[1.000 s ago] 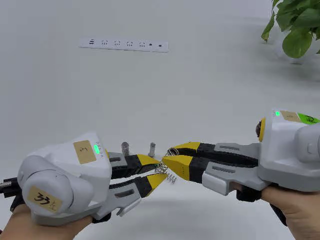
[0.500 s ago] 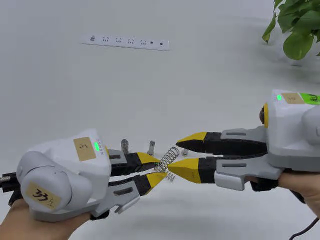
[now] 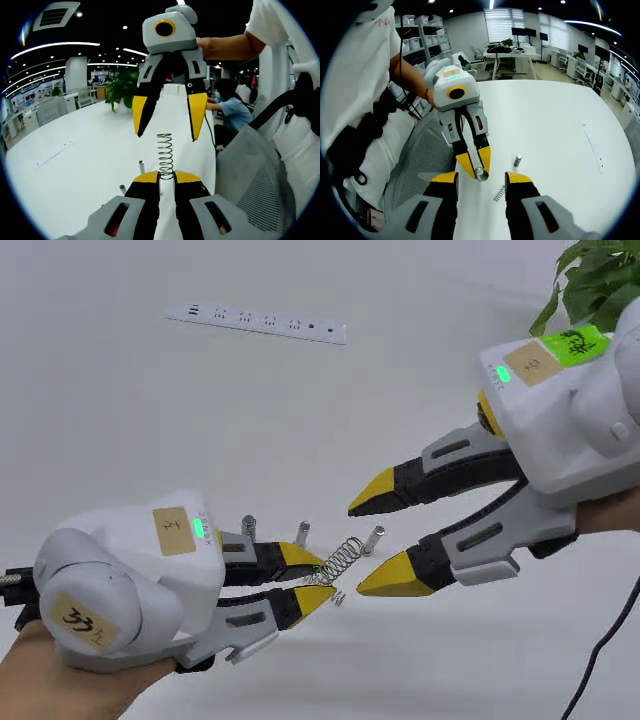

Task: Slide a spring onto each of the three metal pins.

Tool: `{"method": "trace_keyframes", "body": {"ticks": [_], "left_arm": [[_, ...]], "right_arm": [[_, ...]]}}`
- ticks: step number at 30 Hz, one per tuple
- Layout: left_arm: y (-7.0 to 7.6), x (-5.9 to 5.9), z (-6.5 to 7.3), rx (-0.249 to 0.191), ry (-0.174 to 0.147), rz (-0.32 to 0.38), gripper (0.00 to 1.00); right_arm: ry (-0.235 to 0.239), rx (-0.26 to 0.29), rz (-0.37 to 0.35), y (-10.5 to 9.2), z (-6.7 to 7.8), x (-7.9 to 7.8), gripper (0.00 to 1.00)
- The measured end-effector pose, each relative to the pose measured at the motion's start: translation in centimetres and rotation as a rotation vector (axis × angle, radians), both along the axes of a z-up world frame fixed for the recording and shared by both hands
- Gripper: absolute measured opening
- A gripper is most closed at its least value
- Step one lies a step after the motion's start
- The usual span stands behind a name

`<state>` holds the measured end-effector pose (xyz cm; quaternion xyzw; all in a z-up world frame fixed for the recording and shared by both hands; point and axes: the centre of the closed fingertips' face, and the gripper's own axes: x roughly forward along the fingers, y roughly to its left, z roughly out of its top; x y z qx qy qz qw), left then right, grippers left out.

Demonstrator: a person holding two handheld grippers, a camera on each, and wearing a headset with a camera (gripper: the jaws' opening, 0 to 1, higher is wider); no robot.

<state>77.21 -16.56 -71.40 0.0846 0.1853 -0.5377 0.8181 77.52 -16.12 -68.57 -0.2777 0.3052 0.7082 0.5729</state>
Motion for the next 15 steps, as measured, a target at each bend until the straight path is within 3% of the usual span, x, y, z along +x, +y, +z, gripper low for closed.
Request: {"method": "trace_keyframes", "body": {"ticks": [7,15], "left_arm": [[0.2,0.0,0.0,-0.009,-0.004,-0.001,0.09],[0.3,-0.1,-0.1,-0.021,-0.004,0.0,0.09]], "right_arm": [[-0.042,-0.093,0.163,0.9,-0.5,-0.8,0.34],[-0.048,-0.152,0.247,1.3,-1.1,-1.6,0.26]]}}
